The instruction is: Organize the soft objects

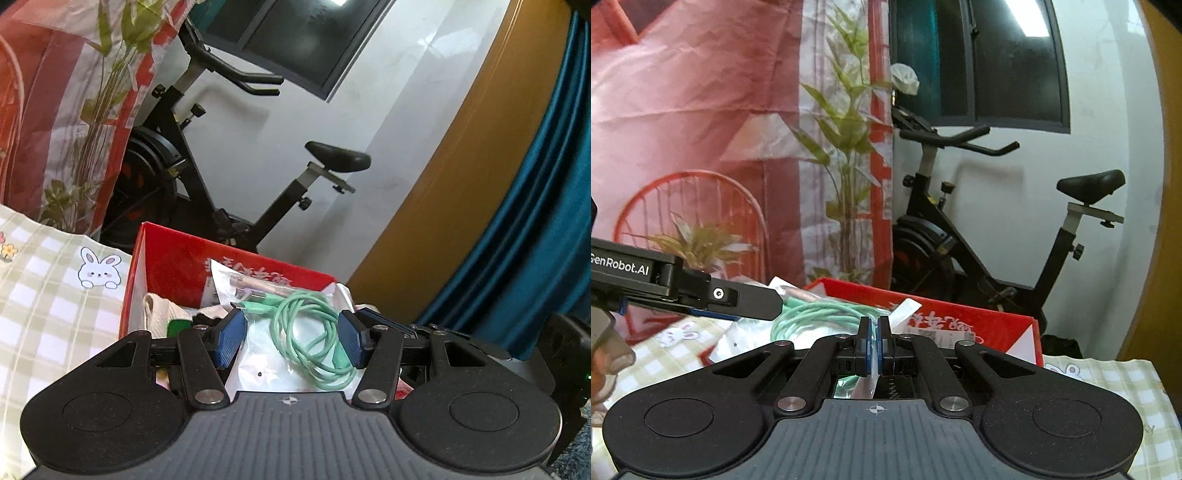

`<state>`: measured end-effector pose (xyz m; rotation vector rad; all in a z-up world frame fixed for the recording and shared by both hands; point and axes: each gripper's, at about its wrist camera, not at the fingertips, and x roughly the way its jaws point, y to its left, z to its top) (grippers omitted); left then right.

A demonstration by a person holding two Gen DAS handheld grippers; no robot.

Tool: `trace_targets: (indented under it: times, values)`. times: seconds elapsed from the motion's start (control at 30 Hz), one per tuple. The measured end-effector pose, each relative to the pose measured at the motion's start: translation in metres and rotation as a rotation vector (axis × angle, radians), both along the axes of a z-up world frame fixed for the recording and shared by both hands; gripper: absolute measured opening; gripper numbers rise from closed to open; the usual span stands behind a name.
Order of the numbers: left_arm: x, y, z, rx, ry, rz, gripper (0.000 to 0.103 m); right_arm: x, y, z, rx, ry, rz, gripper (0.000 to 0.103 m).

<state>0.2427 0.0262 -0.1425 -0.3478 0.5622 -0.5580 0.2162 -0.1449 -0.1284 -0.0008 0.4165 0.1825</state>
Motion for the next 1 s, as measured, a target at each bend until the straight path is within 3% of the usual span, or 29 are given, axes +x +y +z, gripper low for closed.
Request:
trace_targets:
  times: [0.27, 0.33, 0.47, 0.57, 0.6, 0.7, 0.83, 0.93, 1.0]
  values:
    - [0.025, -0.005, -0.02, 0.063, 0.082, -0.002, 0.058, 0.03, -0.012, -0.035, 0.025, 0.099, -0.029, 0.003]
    - [0.028, -0.006, -0.022, 0.11, 0.091, 0.002, 0.063, 0.03, -0.014, -0.043, 0.009, 0.119, -0.033, 0.004]
    - [0.026, -0.004, -0.016, 0.174, 0.081, 0.025, 0.09, 0.029, -0.016, -0.045, -0.003, 0.121, -0.062, 0.011]
    - [0.022, -0.002, -0.008, 0.223, 0.069, 0.061, 0.1, 0.026, -0.017, -0.038, -0.023, 0.109, -0.067, 0.024]
    - [0.02, -0.002, -0.005, 0.238, 0.062, 0.07, 0.103, 0.025, -0.018, -0.035, -0.022, 0.107, -0.067, 0.034]
    - [0.014, -0.004, 0.004, 0.311, 0.032, 0.107, 0.103, 0.02, -0.021, -0.025, -0.017, 0.084, -0.077, 0.062]
    - [0.01, -0.003, 0.014, 0.387, 0.029, 0.172, 0.103, 0.013, -0.025, -0.015, -0.017, 0.067, -0.091, 0.086]
    - [0.006, 0.002, 0.021, 0.401, 0.024, 0.189, 0.103, 0.006, -0.026, -0.01, -0.012, 0.056, -0.1, 0.101]
    - [0.002, 0.005, 0.026, 0.394, 0.012, 0.187, 0.103, 0.001, -0.027, -0.006, -0.002, 0.047, -0.109, 0.102]
